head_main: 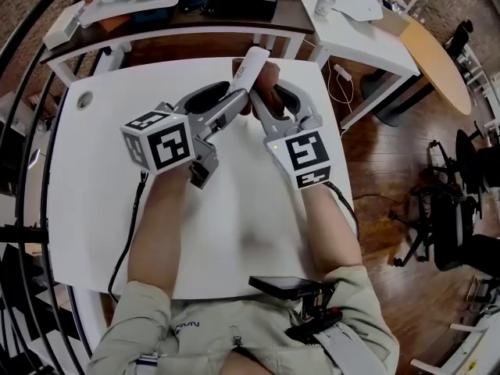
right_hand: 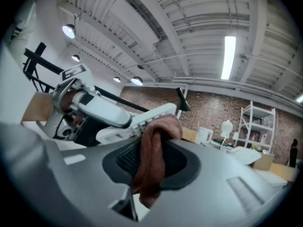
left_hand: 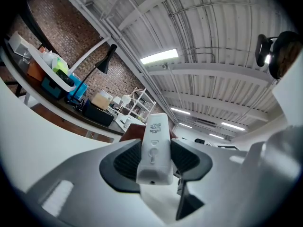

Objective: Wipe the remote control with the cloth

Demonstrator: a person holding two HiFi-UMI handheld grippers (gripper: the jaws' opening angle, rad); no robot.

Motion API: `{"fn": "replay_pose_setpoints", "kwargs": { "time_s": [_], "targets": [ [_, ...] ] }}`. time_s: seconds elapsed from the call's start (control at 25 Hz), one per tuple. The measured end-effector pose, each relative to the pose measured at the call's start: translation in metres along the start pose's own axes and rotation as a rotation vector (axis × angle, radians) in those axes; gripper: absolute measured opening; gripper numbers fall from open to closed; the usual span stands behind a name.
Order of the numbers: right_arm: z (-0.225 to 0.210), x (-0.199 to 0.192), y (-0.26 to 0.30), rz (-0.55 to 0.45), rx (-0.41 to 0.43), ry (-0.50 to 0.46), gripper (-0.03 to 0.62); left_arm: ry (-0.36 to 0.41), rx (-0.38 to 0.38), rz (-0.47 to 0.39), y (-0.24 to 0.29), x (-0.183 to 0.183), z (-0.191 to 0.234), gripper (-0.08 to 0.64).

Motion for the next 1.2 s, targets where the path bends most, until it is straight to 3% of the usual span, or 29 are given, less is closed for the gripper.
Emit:
{"fn": "replay_pose_setpoints", "kwargs": {
  "time_s": [0.28,0.52,0.6,0.84,1.04,1.2],
  "targets": [
    [0.049,0.003,-0.001,-0.007,0.149,-0.219,0.089,-0.061,-0.007,-0.072,-0.014,0.015,0.011,0.21],
    [0.055,0.004,-0.004,-0.011,0.204,-0.246,0.089,-0.171,-0.051,-0.125,-0.02,0.019,0.015,0.21],
    [0.038,0.009,-0.003,-0.037,0.152,-0.178,0.089,-0.238,-0.079,-0.148,-0.021,0.02,0.013,0.21],
    [-0.039,0.019,-0.015,-0.108,-0.061,0.14,0.089,-0.358,-0.284,-0.182,-0.007,0.022,-0.019,0.21],
    [-0.065,0.022,-0.02,-0.162,-0.076,0.348,0.089,-0.42,-0.406,-0.164,0.005,0.016,-0.041,0.21],
    [-0.061,0.027,-0.022,-0.189,-0.025,0.388,0.089,-0.456,-0.466,-0.172,0.008,0.016,-0.052,0.21]
  ]
}}
Point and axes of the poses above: the fingertips, and each gripper's own axes: y forward along the fingers, z to its left, x out of its top, the point moved 1 cm from there along -y, backward along the fingers, and after that the axes turned 8 degrees about -x, right-handed, at the moved point
